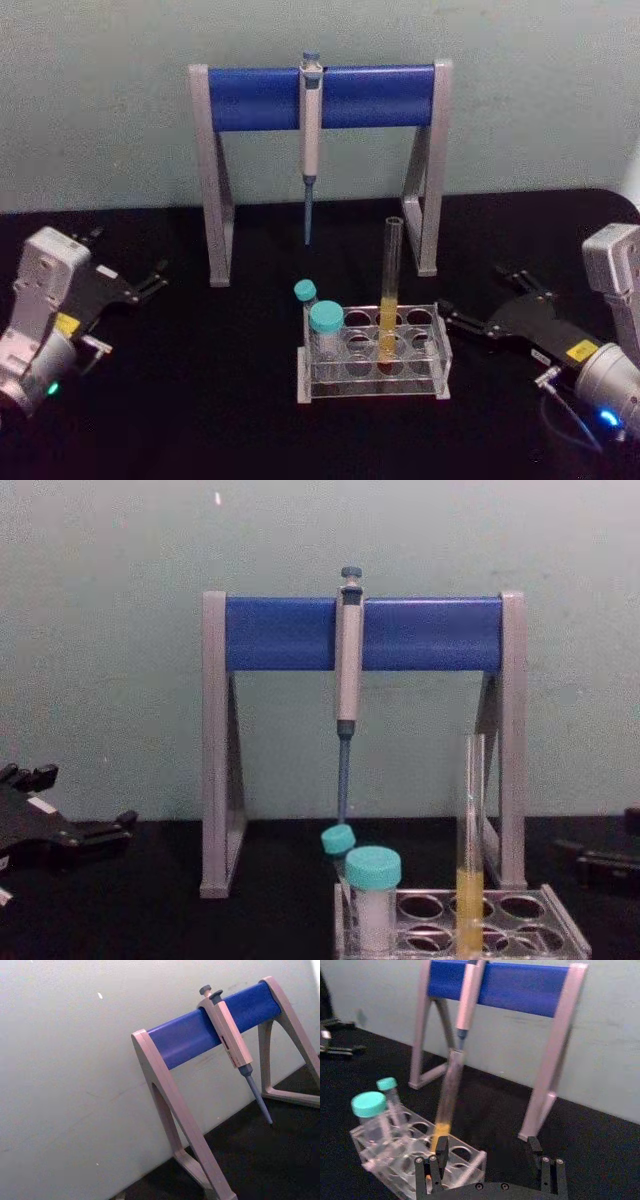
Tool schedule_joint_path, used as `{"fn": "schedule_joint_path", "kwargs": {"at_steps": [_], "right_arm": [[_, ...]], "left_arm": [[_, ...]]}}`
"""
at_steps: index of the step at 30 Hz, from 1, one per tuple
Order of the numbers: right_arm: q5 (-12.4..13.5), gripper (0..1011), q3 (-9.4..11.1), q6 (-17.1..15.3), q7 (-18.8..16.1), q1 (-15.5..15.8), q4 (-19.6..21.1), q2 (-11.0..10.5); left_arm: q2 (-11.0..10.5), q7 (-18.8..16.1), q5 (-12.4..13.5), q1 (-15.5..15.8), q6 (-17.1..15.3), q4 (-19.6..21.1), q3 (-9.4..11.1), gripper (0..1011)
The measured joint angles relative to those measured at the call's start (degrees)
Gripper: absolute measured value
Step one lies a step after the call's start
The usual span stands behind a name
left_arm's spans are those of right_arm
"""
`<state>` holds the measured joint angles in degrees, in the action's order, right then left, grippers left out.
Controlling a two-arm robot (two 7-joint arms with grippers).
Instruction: Pick up the test tube from the test tube rack, shake it, then place it back into the test tube rack.
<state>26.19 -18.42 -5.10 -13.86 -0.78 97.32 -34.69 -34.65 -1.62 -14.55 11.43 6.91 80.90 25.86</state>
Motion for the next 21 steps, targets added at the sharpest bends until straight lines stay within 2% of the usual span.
{"fn": "schedule_joint_path", "kwargs": {"at_steps": [3,10,21], "right_arm": [[1.08,1000,-0.02,-1.23,-2.32,-0.72,-0.06,0.34],[1.87,1000,-0.65,-2.93,-6.69,-3.17,-1.79,1.54],[1.73,1000,-2.75,-3.52,-10.24,-8.59,-6.85,4.81]], "left_arm": [[0.0,0.0,0.0,0.0,0.0,0.0,0.0,1010],[0.0,0.0,0.0,0.0,0.0,0.0,0.0,1010],[0.0,-0.01,0.0,0.0,0.0,0.0,0.0,1010]]}}
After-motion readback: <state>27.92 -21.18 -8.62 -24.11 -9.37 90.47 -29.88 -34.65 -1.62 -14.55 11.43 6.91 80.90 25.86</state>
